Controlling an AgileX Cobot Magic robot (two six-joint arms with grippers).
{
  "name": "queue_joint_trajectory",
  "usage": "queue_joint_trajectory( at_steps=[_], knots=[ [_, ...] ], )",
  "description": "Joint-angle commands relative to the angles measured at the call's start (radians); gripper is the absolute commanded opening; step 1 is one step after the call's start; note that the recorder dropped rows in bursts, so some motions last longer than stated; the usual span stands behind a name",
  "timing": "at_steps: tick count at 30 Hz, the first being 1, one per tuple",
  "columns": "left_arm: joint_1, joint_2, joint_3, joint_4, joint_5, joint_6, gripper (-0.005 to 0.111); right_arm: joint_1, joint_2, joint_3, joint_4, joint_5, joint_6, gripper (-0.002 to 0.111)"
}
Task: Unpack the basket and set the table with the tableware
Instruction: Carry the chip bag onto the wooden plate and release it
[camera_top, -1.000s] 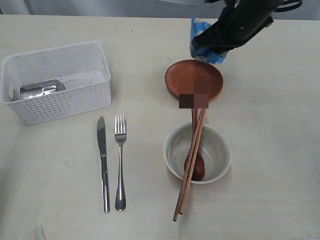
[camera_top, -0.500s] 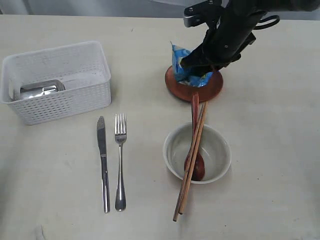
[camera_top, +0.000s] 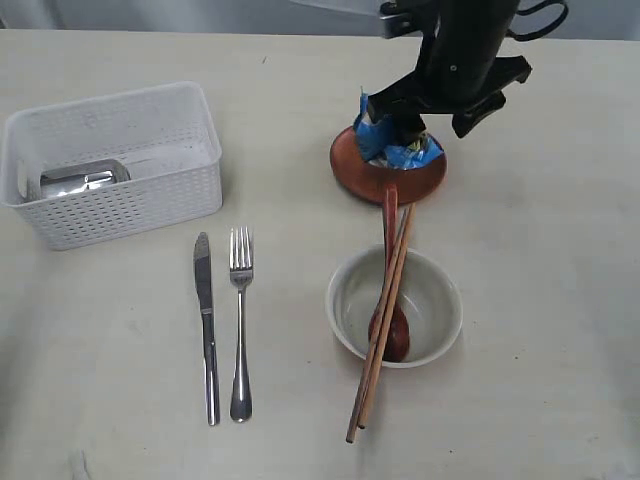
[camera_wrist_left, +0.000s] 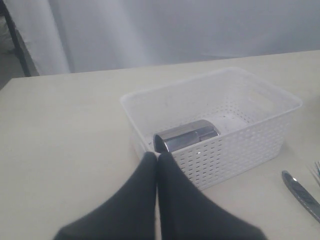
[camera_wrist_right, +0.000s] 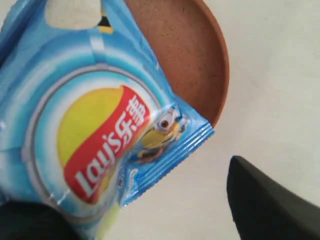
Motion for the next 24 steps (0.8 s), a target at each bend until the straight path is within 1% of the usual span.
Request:
queue_joint_trajectory(
  at_steps=[1,10,17,18,19,21,24],
  knots=[
    [-0.004,-0.003,0.003,0.0,-0.01,0.002,0.0,-0.001,0.001,-0.008,-0.018,-0.062,0.01,0.065],
    [-0.004,-0.003,0.003,0.0,-0.01,0.002,0.0,-0.001,0.001,-0.008,-0.018,-0.095,0.007,0.065],
    [-0.004,-0.003,0.003,0.0,-0.01,0.002,0.0,-0.001,0.001,-0.008,-0.012,-0.078,0.009,0.066],
    [-0.004,-0.003,0.003,0.0,-0.01,0.002,0.0,-0.001,0.001,-0.008,-0.014,-0.078,0.004,0.068],
    [-0.004,-0.003,0.003,0.0,-0.01,0.002,0.0,-0.001,0.001,-0.008,-0.014,-0.078,0.0,0.073],
    [-0.004,-0.003,0.003,0.0,-0.01,0.002,0.0,-0.001,0.001,-0.008,-0.014,-0.072,-0.002,0.086],
    [-0.004,-0.003,0.003,0.0,-0.01,0.002,0.0,-0.001,0.001,-0.008,-0.014,-0.064,-0.002,0.099]
  ],
)
